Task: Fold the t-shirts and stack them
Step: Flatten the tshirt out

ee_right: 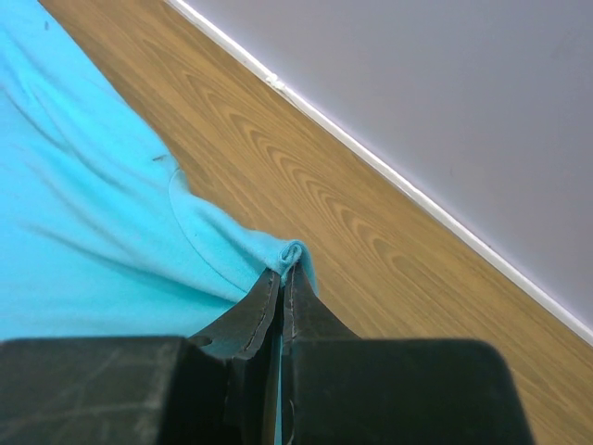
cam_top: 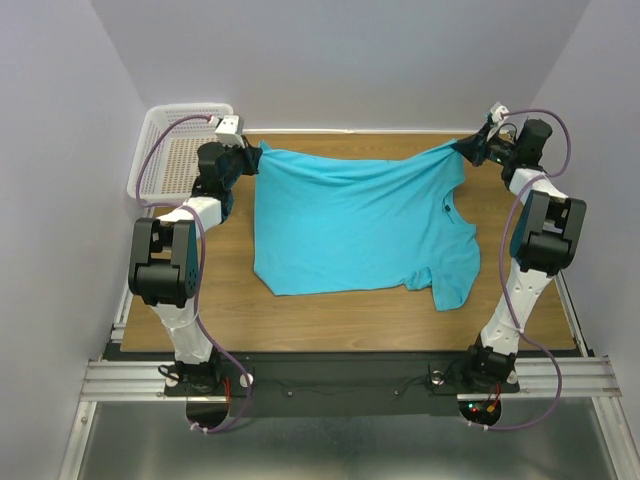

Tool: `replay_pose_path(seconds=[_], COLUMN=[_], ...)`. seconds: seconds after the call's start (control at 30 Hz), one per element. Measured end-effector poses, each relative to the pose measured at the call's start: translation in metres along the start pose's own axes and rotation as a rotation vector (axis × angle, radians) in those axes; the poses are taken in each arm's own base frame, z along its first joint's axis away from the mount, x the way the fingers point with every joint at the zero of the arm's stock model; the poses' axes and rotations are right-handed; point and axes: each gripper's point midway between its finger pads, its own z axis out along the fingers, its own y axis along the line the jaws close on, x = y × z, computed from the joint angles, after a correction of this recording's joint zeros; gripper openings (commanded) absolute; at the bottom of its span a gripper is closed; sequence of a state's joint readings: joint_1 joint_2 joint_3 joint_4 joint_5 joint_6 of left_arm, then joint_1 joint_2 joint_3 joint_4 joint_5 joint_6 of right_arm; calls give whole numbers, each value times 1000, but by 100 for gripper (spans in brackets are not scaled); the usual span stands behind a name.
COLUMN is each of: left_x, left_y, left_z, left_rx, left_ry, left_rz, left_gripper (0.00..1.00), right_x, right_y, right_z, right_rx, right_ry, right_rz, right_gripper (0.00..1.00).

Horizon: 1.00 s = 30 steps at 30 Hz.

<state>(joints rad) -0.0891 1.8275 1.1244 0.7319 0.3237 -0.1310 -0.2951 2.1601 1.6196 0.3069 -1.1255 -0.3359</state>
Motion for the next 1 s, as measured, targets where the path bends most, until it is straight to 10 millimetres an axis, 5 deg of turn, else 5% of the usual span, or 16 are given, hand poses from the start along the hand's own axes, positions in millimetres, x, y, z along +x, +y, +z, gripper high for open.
replay_pose_path(seconds=[0.4, 0.53, 0.77, 1.0], left_x=[2, 11, 46, 81], left_y=[-9, -9, -8, -16], left_z=[-1, -3, -19, -55], left_rx=[53, 53, 26, -11], left_ry=[11, 49, 172, 318], left_rz=[6, -24, -115, -232], left_gripper=[0, 0, 0, 0], right_x=[-3, 9, 55, 52], right_y=[1, 8, 48, 72], right_z=[-2, -5, -22, -41], right_rx=[9, 10, -7, 8], right_ry=[10, 36, 143, 206], right_rz=[13, 29, 102, 75], right_gripper=[0, 0, 1, 1])
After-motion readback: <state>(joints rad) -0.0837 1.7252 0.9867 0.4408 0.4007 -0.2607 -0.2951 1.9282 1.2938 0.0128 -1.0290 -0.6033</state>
